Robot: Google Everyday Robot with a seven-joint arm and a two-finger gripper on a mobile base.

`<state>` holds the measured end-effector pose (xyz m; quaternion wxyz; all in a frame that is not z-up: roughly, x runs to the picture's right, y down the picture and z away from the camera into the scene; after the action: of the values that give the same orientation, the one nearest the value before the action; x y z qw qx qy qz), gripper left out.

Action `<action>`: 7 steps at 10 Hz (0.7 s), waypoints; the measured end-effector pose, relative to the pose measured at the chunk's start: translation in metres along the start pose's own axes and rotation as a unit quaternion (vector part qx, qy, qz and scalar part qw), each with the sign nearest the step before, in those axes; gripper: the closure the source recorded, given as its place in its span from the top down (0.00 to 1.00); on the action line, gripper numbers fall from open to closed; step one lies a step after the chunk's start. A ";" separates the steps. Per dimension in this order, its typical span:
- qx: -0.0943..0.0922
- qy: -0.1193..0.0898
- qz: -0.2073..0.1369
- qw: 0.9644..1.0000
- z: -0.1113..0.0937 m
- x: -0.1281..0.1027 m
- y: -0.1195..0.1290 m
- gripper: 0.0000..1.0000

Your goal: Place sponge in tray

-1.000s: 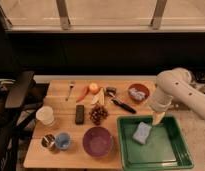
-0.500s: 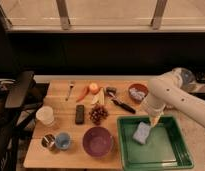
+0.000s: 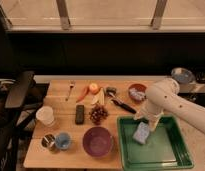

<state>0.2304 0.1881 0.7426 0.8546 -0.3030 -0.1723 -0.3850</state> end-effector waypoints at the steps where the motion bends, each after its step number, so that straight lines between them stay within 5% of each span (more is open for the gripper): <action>1: -0.002 -0.007 -0.007 1.000 0.005 -0.003 0.002 0.62; 7: -0.008 -0.009 -0.010 1.000 0.008 -0.003 0.006 0.62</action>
<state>0.2326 0.1983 0.7448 0.8465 -0.3117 -0.1803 -0.3922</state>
